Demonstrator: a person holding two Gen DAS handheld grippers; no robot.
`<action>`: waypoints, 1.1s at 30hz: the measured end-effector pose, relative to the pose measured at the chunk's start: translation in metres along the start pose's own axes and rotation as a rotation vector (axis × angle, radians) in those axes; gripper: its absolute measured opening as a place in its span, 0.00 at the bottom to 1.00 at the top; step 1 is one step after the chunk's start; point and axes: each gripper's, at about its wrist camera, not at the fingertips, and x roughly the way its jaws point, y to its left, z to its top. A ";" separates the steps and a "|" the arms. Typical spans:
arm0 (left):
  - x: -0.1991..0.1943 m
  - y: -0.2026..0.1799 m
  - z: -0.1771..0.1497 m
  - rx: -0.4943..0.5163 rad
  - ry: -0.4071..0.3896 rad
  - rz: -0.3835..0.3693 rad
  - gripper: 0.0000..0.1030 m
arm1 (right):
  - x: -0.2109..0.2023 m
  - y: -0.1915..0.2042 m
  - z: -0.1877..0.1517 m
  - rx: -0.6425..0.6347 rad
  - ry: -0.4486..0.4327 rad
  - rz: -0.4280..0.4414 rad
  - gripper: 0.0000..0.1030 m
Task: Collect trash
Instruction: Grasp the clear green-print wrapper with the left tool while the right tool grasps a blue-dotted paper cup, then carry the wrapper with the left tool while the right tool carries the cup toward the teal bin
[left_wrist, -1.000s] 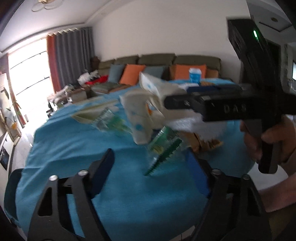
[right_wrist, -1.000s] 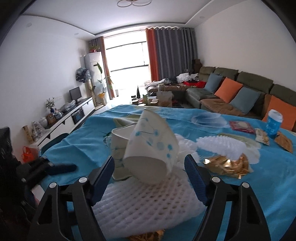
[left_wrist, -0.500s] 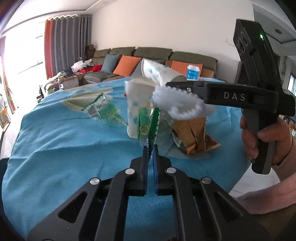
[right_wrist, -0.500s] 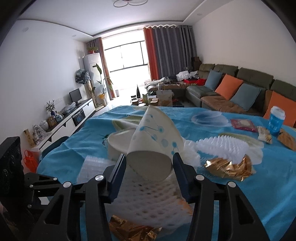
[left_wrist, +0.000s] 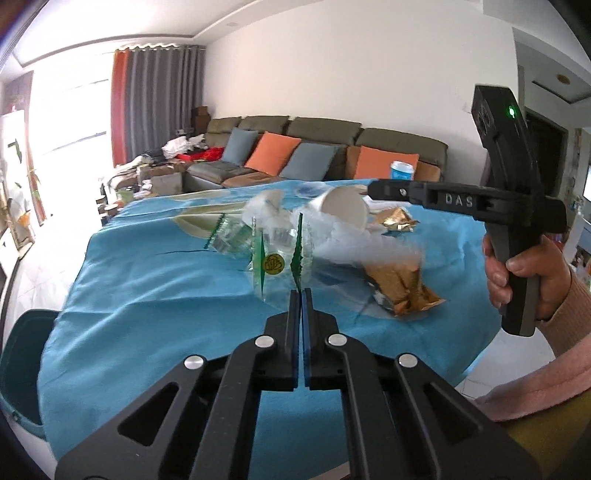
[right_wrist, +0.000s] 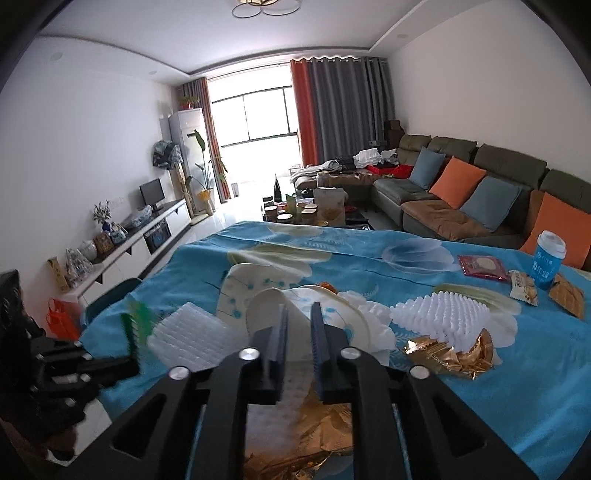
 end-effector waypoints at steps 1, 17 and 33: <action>-0.004 0.001 0.000 -0.003 -0.002 0.008 0.02 | 0.001 0.002 -0.001 0.003 0.002 0.002 0.30; -0.019 0.033 -0.002 -0.070 -0.010 0.112 0.01 | 0.044 -0.018 -0.002 0.131 0.096 0.041 0.90; -0.017 0.041 -0.005 -0.104 0.002 0.158 0.02 | 0.045 -0.008 -0.001 0.071 0.149 0.167 0.72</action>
